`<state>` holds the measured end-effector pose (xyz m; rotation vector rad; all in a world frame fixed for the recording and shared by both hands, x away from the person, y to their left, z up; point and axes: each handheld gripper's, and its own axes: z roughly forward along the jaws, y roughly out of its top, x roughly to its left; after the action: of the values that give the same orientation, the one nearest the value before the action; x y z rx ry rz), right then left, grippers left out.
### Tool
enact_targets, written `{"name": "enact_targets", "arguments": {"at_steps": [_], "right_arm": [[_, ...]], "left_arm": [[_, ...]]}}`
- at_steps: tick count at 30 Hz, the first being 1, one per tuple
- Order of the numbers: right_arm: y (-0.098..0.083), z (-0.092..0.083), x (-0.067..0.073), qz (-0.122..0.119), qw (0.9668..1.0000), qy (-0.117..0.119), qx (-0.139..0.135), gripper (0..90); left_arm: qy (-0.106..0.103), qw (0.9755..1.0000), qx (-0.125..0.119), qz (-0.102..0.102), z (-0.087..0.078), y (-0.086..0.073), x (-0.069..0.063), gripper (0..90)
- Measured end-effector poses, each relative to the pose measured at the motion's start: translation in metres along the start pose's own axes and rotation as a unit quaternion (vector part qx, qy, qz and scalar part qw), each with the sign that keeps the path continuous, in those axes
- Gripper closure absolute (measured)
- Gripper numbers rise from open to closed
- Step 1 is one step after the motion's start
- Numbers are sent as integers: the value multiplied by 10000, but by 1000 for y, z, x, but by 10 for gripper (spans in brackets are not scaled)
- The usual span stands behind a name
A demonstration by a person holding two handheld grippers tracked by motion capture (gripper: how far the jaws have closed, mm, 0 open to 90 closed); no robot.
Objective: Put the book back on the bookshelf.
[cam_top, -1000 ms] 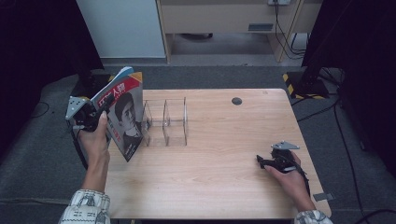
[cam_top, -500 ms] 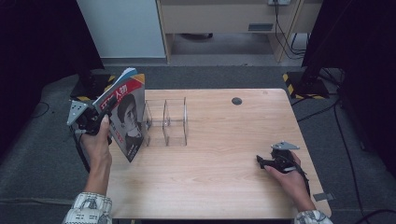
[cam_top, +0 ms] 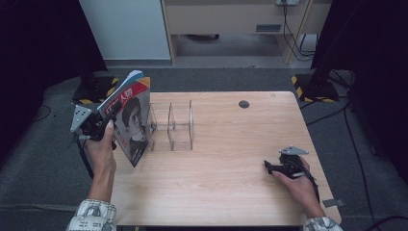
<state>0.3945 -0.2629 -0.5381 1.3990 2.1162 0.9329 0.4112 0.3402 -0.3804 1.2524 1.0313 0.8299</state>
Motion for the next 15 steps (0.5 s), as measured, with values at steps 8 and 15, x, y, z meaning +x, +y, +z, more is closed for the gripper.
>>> {"name": "enact_targets", "arguments": {"at_steps": [8, 15], "right_arm": [[0, 0, 0, 2, 10000, 10, 5, 194], [0, 0, 0, -10, 10000, 16, 9, 193]], "left_arm": [[36, 10000, -62, -48, 0, -3, 3, 852], [-29, 9999, -115, -52, 2, -5, 2, 850]]}}
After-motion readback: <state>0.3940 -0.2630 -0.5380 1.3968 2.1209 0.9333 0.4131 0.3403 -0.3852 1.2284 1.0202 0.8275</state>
